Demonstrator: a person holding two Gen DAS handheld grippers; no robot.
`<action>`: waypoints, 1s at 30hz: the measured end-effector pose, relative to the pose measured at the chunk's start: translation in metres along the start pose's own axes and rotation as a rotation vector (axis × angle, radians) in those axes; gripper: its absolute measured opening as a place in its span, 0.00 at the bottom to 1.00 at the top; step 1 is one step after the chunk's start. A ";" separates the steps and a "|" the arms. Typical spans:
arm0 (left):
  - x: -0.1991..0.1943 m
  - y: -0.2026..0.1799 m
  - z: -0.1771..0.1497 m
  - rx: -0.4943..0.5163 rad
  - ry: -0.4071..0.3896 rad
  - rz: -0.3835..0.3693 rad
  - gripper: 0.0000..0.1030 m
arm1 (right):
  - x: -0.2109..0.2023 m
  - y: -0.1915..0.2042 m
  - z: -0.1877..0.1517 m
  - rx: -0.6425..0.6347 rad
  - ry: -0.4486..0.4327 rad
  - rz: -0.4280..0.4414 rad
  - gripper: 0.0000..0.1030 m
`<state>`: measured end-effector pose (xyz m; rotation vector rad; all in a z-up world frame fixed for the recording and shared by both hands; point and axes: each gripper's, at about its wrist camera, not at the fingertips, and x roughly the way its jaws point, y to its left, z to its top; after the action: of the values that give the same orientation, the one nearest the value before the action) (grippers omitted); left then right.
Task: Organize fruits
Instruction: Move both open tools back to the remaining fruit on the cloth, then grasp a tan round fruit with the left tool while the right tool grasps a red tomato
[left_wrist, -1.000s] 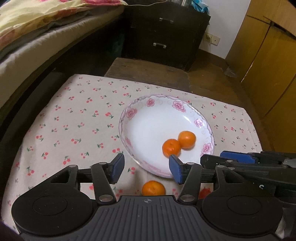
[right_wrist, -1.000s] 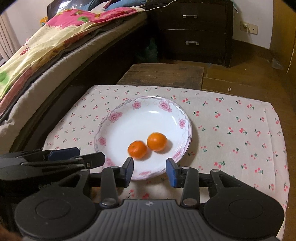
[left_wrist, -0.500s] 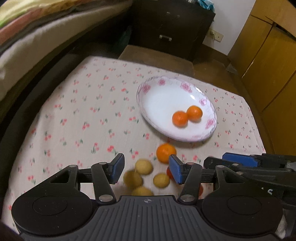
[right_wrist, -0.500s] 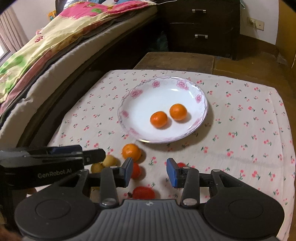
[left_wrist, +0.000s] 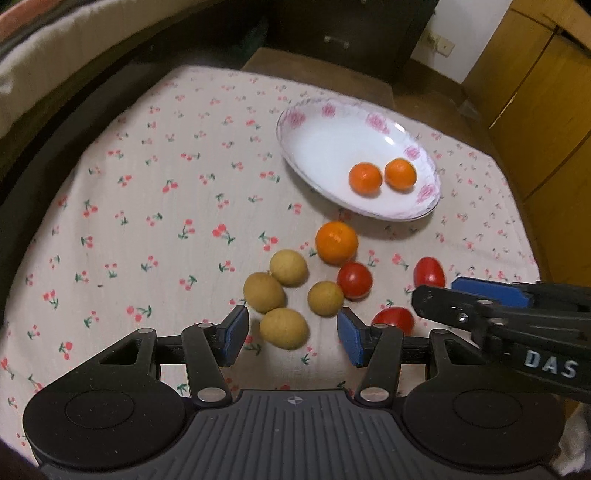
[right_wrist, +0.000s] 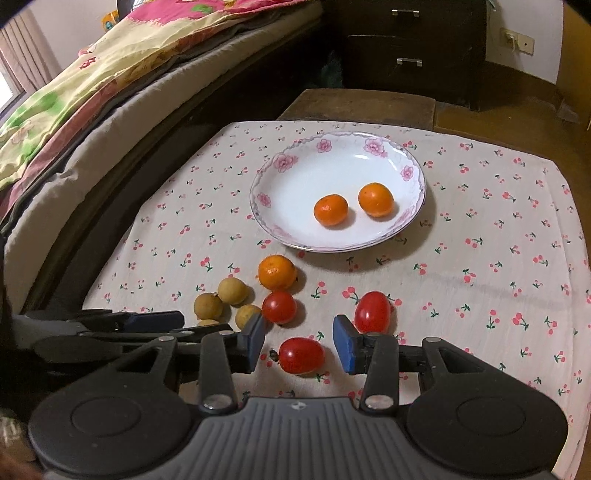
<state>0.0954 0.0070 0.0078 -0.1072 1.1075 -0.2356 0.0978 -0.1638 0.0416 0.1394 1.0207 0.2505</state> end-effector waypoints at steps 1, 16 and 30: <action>0.002 0.000 0.000 -0.005 0.005 0.000 0.59 | 0.000 0.000 0.000 0.000 0.002 0.001 0.40; 0.020 -0.004 0.000 -0.014 0.023 0.034 0.46 | 0.009 -0.004 -0.001 0.014 0.031 -0.003 0.41; 0.013 0.005 -0.001 -0.030 0.027 0.027 0.38 | 0.027 0.000 -0.006 0.006 0.097 0.005 0.44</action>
<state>0.1010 0.0091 -0.0054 -0.1157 1.1392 -0.1967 0.1062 -0.1565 0.0168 0.1364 1.1175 0.2602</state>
